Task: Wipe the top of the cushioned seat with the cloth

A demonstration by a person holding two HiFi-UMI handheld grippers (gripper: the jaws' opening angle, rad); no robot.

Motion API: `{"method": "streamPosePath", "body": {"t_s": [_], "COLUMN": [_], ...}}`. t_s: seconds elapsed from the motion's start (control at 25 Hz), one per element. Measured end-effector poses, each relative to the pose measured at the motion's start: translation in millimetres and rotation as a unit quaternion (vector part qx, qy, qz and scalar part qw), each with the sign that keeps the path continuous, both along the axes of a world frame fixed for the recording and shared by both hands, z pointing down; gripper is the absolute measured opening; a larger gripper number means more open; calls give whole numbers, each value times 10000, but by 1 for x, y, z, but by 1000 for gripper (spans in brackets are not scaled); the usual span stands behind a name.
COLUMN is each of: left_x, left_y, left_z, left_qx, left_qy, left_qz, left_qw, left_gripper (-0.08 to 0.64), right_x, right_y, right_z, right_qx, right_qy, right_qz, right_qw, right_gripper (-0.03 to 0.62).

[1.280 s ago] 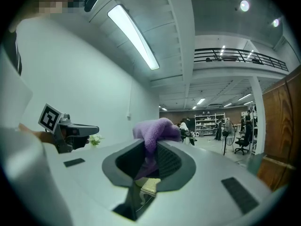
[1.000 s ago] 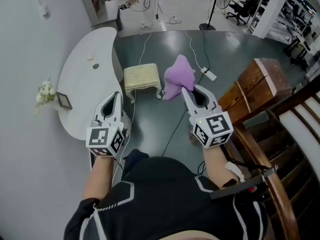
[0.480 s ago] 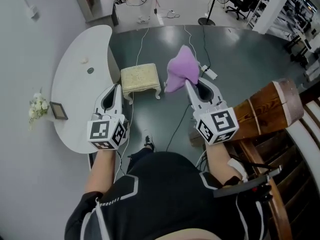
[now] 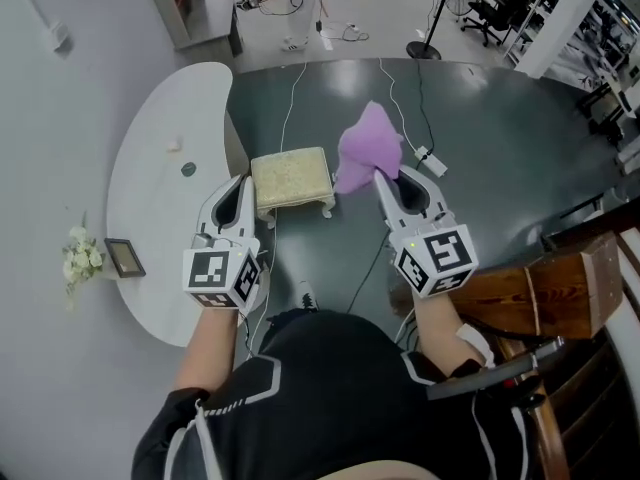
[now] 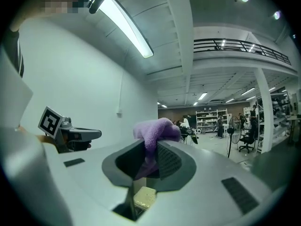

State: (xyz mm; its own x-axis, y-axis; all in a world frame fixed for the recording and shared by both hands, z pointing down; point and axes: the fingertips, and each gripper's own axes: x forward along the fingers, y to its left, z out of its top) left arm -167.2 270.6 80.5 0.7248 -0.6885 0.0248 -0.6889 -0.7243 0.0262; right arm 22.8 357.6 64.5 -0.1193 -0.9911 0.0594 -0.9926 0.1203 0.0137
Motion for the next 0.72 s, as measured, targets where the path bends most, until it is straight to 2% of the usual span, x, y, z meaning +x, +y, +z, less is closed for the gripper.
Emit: {"method": "streamPosePath", "body": {"t_s": [0.56,0.72], "left_x": [-9,-5], "left_y": [-103,-117], "left_z": [2,7], "left_qx": [-87,-156], "left_qy": [506,344], "left_qz": [17,-141], "left_qw": [9987,9992], "left_gripper": [3,3], "right_x": [-8,-2], "right_y": [-123,-147], "right_z": [4,3], "right_qx": [-213,-225], "right_qy": [404,395], "right_qz": [-212,-366], "right_qw": [9987,9983], "right_gripper": [69,71]}}
